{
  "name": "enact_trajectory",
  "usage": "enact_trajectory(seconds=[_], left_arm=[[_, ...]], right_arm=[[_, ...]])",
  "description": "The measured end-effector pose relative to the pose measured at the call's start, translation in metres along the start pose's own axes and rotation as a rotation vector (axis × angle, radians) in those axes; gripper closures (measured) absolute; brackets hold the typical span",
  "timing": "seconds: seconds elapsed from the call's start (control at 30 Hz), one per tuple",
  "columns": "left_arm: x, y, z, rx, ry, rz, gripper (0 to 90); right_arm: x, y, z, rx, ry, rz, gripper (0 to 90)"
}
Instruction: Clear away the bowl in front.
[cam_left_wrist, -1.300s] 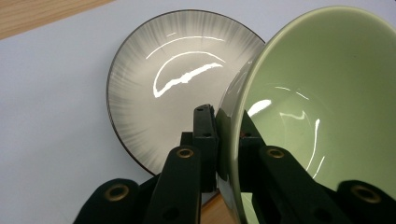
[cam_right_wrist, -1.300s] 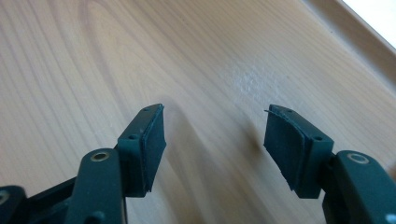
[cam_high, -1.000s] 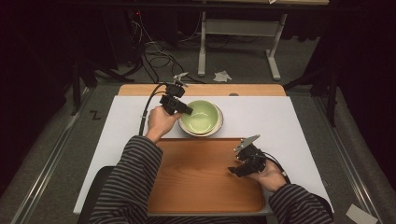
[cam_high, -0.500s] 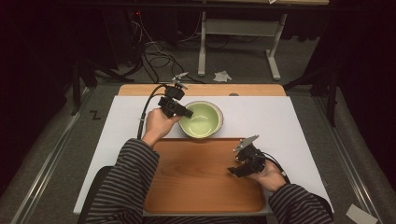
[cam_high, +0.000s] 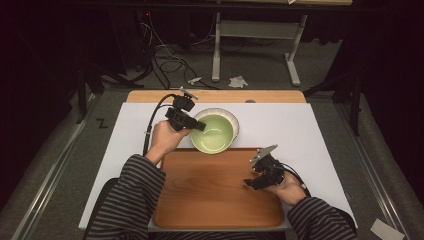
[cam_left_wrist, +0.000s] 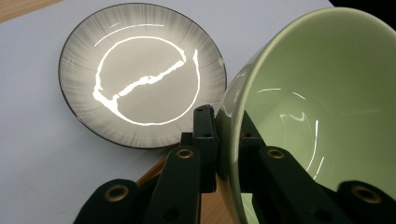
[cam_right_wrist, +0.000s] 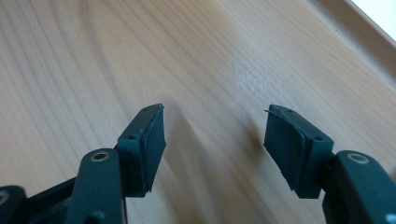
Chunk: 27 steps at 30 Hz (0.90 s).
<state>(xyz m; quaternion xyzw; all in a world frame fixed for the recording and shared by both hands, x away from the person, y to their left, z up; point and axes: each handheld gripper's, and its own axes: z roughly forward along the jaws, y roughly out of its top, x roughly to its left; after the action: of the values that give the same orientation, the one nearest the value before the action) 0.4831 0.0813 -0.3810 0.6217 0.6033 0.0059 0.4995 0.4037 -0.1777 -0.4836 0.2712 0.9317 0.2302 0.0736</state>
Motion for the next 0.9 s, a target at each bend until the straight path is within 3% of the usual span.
enact_trajectory(seconds=[0.9], left_arm=[[-0.007,-0.021,-0.022,0.045,-0.051,0.031,83.7]], right_arm=[[0.001,0.000,0.001,0.008,-0.003,0.002,40.0]])
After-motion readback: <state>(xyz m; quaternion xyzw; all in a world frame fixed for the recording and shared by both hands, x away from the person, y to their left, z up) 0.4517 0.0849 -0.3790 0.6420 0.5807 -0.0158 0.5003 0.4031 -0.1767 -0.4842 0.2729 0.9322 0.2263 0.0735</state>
